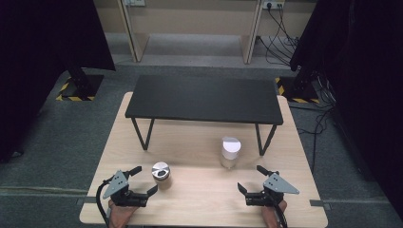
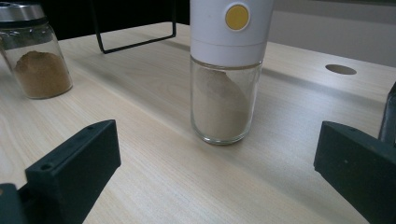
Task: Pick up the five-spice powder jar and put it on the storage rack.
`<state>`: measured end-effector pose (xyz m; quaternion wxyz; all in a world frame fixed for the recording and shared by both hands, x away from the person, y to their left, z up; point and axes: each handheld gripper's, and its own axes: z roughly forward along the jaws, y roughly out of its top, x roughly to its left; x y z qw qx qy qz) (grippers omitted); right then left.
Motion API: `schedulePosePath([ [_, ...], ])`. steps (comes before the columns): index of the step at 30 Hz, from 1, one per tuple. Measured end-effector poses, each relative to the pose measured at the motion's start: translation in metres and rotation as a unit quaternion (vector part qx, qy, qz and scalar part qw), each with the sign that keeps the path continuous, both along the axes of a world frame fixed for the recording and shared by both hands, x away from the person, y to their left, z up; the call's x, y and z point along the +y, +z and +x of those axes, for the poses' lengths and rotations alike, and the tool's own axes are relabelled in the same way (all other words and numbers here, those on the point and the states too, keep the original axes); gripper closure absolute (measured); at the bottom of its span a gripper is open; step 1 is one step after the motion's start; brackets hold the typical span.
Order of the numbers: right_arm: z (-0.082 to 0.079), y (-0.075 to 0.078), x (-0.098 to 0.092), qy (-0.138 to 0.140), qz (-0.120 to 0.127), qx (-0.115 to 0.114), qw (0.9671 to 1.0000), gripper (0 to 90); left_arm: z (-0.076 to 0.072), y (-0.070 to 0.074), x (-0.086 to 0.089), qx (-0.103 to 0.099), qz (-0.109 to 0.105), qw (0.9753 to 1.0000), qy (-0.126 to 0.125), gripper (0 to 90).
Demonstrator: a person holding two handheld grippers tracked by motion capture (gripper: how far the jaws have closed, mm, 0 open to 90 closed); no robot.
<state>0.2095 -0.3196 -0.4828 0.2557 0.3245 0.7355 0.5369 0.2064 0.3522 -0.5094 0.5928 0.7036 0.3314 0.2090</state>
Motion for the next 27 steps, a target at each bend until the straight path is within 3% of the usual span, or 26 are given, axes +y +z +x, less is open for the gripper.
schedulePosePath([
  [27, 0.0006, -0.0007, -0.0017, 0.004, 0.004, -0.001, 1.0, 0.4, 0.0006, 0.0013, -0.0023, -0.005, 0.01, 0.9999, -0.006, 0.0],
])
